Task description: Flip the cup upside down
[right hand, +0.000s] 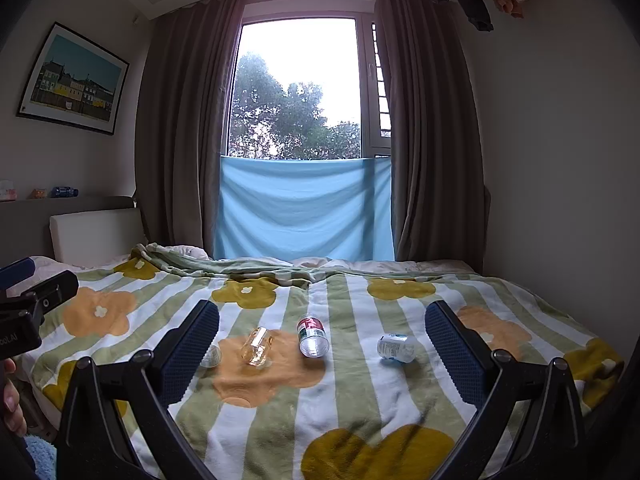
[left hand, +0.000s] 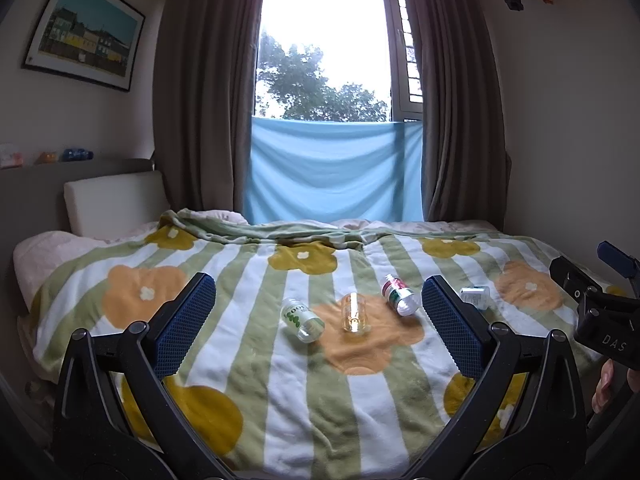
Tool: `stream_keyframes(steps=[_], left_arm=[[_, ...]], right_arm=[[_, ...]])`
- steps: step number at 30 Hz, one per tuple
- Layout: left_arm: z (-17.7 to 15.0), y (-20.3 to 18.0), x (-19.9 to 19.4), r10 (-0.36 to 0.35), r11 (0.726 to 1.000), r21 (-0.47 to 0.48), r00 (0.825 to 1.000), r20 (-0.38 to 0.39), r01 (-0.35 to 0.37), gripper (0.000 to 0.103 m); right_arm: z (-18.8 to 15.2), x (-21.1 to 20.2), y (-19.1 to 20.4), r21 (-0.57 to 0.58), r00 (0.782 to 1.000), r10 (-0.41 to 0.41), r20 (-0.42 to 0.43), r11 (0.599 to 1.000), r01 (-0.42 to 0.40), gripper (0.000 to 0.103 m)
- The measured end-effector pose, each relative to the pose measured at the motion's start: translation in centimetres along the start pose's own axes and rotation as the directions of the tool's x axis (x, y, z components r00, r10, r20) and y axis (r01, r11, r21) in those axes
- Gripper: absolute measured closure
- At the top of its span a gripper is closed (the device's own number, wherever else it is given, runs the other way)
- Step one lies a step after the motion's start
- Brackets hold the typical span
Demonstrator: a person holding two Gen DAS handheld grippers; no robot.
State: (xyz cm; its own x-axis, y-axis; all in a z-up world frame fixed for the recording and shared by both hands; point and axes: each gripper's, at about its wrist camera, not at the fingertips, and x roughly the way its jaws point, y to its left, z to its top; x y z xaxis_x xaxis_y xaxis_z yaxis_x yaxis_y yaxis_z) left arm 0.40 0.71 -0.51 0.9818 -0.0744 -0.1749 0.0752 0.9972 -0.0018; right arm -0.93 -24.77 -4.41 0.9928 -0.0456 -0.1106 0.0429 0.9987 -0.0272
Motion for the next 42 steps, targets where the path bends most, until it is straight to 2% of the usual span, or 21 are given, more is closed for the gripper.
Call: stream_keyframes(steps=[42], left_arm=[[-0.02,-0.13,0.62,-0.010,1.000,-0.002,1.000,-0.017,0.010,0.000]], right_arm=[[-0.27,0.58,0.42,0.005,1.000,0.006,-0.020,1.000,-0.006,0.000]])
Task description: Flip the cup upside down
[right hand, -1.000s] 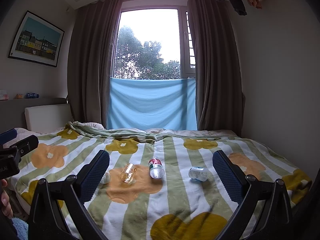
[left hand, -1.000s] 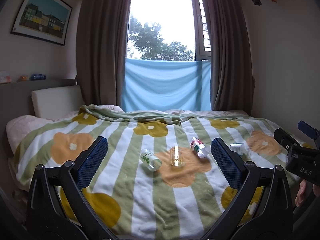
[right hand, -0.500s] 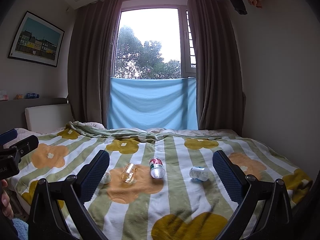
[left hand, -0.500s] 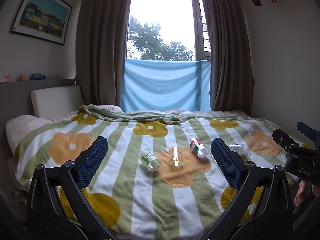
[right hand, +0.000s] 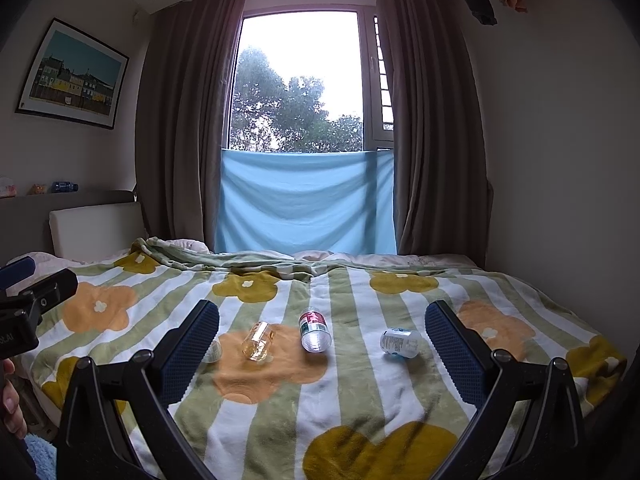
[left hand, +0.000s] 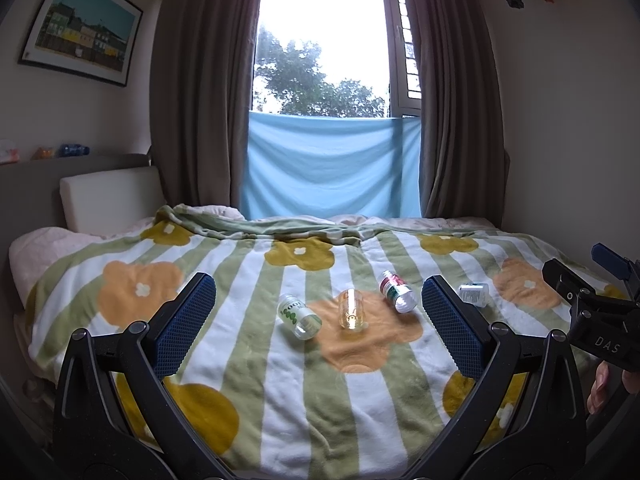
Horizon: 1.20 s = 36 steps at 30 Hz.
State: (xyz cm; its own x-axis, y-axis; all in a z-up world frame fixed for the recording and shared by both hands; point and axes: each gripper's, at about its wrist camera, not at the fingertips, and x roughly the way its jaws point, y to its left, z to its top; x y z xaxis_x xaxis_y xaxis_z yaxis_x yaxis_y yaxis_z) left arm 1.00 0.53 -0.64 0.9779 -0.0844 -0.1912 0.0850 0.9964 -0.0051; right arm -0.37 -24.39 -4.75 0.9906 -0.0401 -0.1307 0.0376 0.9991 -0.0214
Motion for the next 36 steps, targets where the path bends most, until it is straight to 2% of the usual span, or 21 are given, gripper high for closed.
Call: stream_keyframes(steps=[11,16,20,24,27,32,36], left_arm=[[-0.3,0.5,1.4,-0.004,1.000,0.003,1.000,-0.028,0.004,0.000],[-1.2,1.0,3.6,-0.002,1.000,0.007,0.997,-0.078,0.003,0.000],[-2.4,1.7,5.8,0.011,1.000,0.005,0.991,-0.130,-0.011,0.000],[-3.9,2.9,8.0,0.020,1.000,-0.016,0.982,-0.189,-0.024,0.000],[-5.1,3.8,9.5,0.038,0.999,-0.020,0.973,-0.228,-0.044,0.000],[-7.5,5.1,11.9,0.041,0.997,-0.055,0.958,-0.284,-0.059,0.000],[-9.4,5.6,13.8,0.047,0.995,-0.064,0.941,-0.337,-0.073,0.000]], right_arm=[[-0.2,1.2,-0.4,-0.008,1.000,0.012,-0.020,1.000,-0.012,0.000],[1.0,5.3,-2.0,0.026,0.988,0.101,-0.118,0.995,-0.099,0.000],[1.8,10.7,-3.4,0.025,0.963,0.155,-0.221,0.988,-0.153,0.000],[2.1,18.1,-4.1,0.026,0.906,0.206,-0.369,0.977,-0.212,0.000],[1.8,24.3,-4.5,0.032,0.852,0.223,-0.475,0.971,-0.236,0.000],[0.2,35.3,-4.0,0.062,0.712,0.254,-0.655,0.957,-0.284,0.000],[-2.1,43.2,-3.6,0.100,0.601,0.243,-0.761,0.960,-0.262,0.000]])
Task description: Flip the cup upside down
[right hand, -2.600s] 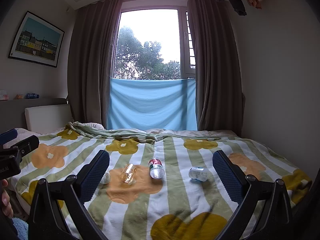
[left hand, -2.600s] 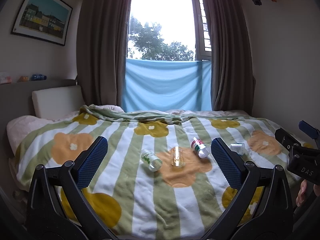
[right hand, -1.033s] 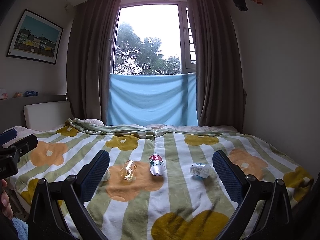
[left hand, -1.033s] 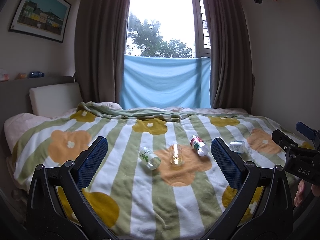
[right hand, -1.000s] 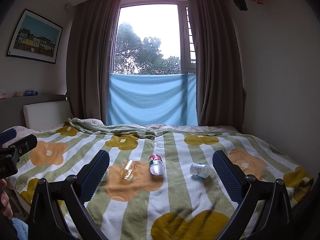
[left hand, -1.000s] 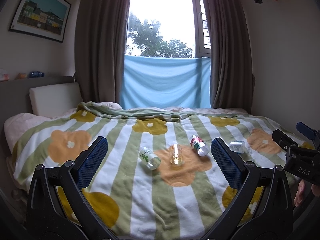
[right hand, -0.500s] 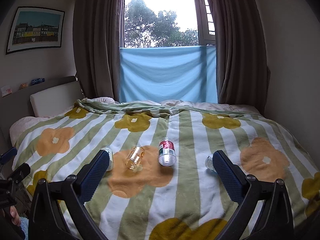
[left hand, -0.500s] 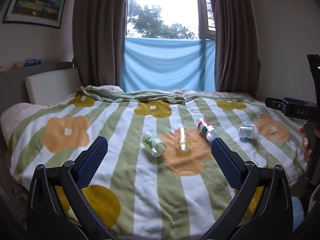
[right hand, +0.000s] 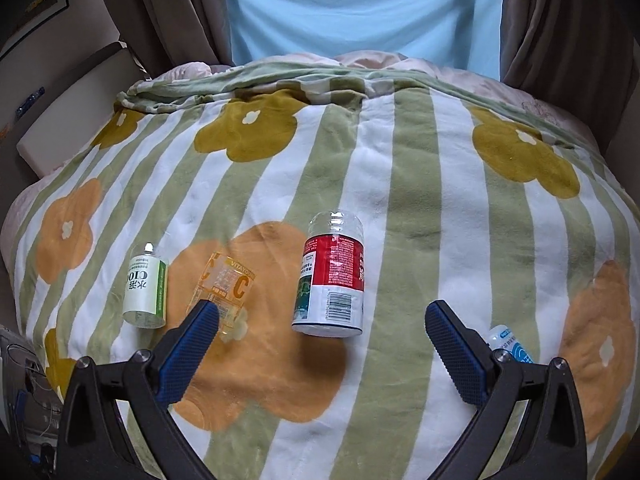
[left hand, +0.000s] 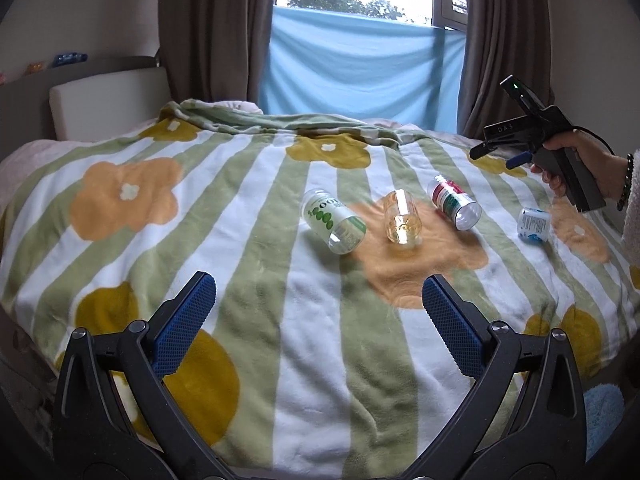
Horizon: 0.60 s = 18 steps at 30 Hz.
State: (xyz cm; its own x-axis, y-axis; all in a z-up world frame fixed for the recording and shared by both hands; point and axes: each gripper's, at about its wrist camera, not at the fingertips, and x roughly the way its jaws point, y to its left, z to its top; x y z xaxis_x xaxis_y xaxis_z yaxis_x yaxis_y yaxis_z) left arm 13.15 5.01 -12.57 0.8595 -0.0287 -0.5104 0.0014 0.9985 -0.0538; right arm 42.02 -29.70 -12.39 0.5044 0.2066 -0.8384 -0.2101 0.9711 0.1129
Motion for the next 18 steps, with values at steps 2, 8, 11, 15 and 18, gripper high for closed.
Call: stream_keyframes(steps=[2,8,11,15,18], left_arm=[[-0.4,0.2,1.1,0.002,1.000,-0.001,1.000,-0.026,-0.002,0.000],[-1.1,0.1,3.5,-0.001,1.000,0.013,0.997,-0.082,0.002,0.000],[-1.3,-0.2,4.1,-0.002,1.000,0.028,0.995,-0.100,0.005,0.000],[-1.5,-0.5,4.7,-0.018,0.999,0.029,0.992,-0.124,0.021,0.000],[-1.6,-0.8,5.0,-0.023,0.999,0.040,0.990,-0.139,0.029,0.000]], right_arm=[[1.7,2.9,-0.9,0.049,0.998,0.007,-0.061,0.999,-0.004,0.000],[4.1,9.6,-1.7,0.132,0.983,-0.008,-0.182,0.991,0.033,0.001],[4.0,11.6,-1.2,0.115,0.973,-0.022,-0.228,0.992,0.050,0.014],[3.6,13.0,-0.9,0.087,0.969,-0.035,-0.243,0.995,0.058,0.028],[3.3,13.4,-1.0,0.085,0.966,-0.051,-0.252,0.994,0.075,0.045]])
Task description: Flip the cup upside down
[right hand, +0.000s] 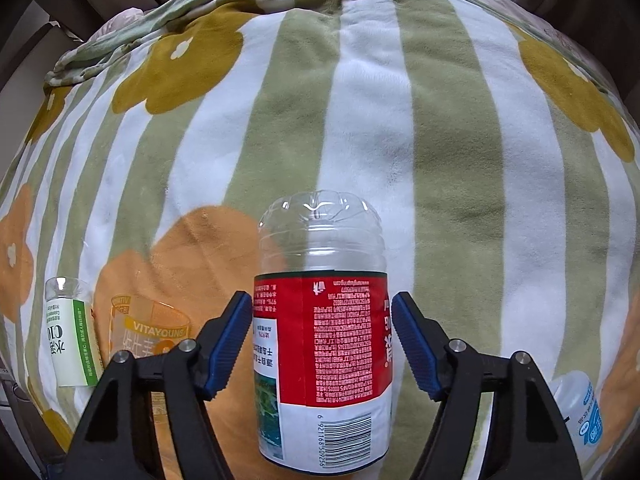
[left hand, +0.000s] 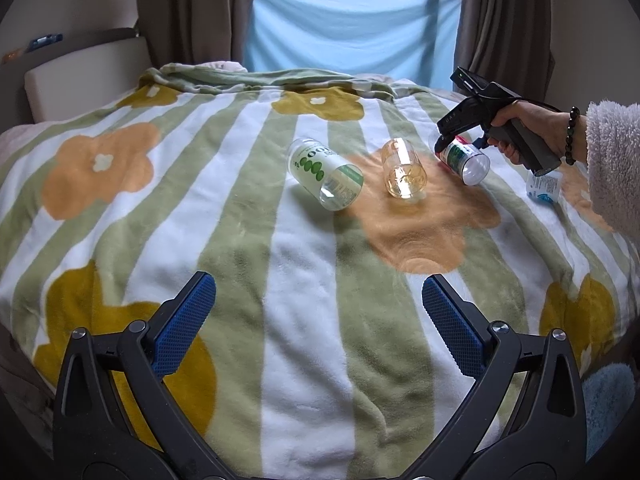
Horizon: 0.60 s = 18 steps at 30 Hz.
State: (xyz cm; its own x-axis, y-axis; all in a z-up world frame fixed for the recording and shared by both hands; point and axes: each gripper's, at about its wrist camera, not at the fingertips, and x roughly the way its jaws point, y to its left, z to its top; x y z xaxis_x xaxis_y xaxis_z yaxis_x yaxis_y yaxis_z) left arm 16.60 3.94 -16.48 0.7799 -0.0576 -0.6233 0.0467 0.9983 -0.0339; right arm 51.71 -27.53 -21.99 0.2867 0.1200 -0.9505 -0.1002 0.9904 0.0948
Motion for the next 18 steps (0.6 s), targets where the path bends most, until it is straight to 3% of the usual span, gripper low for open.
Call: stream_keyframes(steps=[6,11,14,18], left_arm=[[-0.3,-0.3,0.0,0.002,1.000,0.009,1.000,-0.001,-0.002,0.000],[-0.8,-0.2,0.1,0.002,1.000,0.007,1.000,-0.012,-0.002,0.000],[-1.1,-0.3,-0.3,0.006,1.000,0.010,1.000,-0.007,-0.006,0.000],[-1.5,-0.4,-0.7,0.000,1.000,0.020,1.000,-0.015,0.000,0.000]], right_arm=[[-1.0,-1.1,0.0,-0.027,1.000,0.008,0.027,1.000,-0.007,0.045],[-2.5,-4.6,1.7,-0.077,0.998,0.011,0.067,0.997,-0.005,0.045],[-4.8,-7.6,3.8,-0.157,0.995,0.000,0.097,0.987,0.016,0.045],[-9.5,-10.8,6.7,-0.264,0.993,0.058,0.103,0.964,-0.029,0.045]])
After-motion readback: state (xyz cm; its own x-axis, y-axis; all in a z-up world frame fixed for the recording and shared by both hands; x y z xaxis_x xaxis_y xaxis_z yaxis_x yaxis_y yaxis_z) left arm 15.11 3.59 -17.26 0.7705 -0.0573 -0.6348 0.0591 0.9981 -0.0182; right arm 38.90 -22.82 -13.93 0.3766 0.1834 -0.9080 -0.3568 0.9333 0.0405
